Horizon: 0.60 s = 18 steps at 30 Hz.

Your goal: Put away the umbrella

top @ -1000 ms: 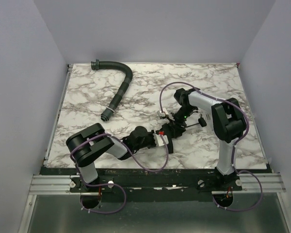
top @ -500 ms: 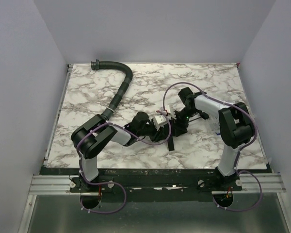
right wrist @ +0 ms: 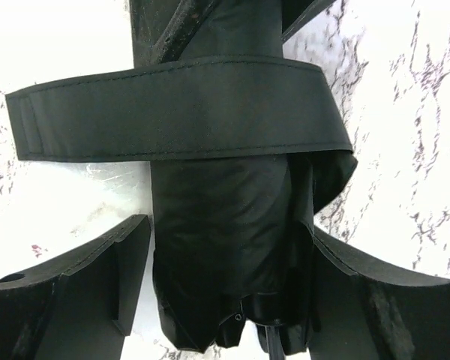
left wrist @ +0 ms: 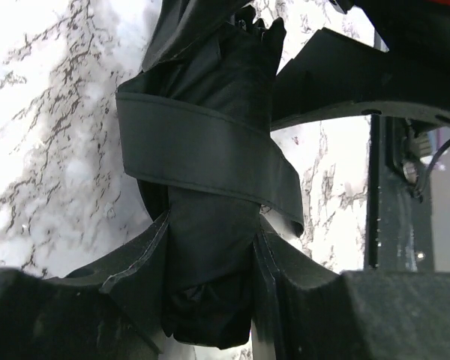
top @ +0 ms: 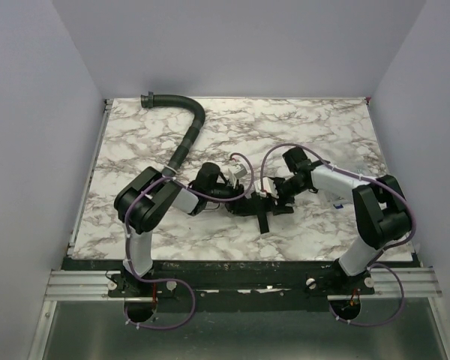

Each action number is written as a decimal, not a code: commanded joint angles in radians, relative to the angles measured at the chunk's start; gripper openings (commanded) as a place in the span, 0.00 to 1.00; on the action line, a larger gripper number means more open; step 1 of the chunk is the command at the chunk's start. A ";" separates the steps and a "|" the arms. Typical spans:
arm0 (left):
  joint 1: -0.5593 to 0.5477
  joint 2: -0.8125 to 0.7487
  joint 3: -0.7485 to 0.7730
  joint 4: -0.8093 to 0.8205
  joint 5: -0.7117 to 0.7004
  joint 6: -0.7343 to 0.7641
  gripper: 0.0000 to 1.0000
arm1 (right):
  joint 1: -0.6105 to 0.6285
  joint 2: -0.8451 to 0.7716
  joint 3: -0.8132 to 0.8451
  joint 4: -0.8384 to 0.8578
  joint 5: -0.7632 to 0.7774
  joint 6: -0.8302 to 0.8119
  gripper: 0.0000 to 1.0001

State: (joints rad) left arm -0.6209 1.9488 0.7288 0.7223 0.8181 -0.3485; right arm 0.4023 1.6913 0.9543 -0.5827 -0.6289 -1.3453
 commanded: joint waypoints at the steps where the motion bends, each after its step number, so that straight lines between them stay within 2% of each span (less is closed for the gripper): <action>1: 0.050 0.098 -0.047 -0.444 -0.170 -0.132 0.00 | 0.014 0.004 -0.039 0.056 0.049 -0.045 0.76; 7: 0.051 0.122 -0.007 -0.502 -0.160 -0.130 0.00 | 0.021 -0.035 -0.098 0.098 -0.028 -0.129 0.79; 9: 0.052 0.127 0.001 -0.504 -0.151 -0.140 0.00 | 0.036 -0.018 -0.106 0.096 -0.015 -0.134 0.76; 12: 0.055 0.125 0.004 -0.493 -0.150 -0.161 0.00 | 0.045 0.014 -0.122 0.091 0.015 -0.143 0.66; 16: 0.073 0.105 -0.008 -0.436 -0.143 -0.213 0.00 | 0.074 0.077 -0.116 0.057 0.078 -0.129 0.34; 17: 0.080 0.094 -0.020 -0.403 -0.138 -0.228 0.00 | 0.084 0.088 -0.109 0.055 0.102 -0.114 0.31; 18: 0.085 0.075 -0.030 -0.375 -0.132 -0.246 0.12 | 0.089 0.096 -0.103 0.052 0.112 -0.096 0.28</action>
State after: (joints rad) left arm -0.5789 1.9614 0.7975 0.5713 0.8764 -0.5289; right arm 0.4381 1.6714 0.8974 -0.4335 -0.6247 -1.4788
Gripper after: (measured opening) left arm 0.381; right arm 0.389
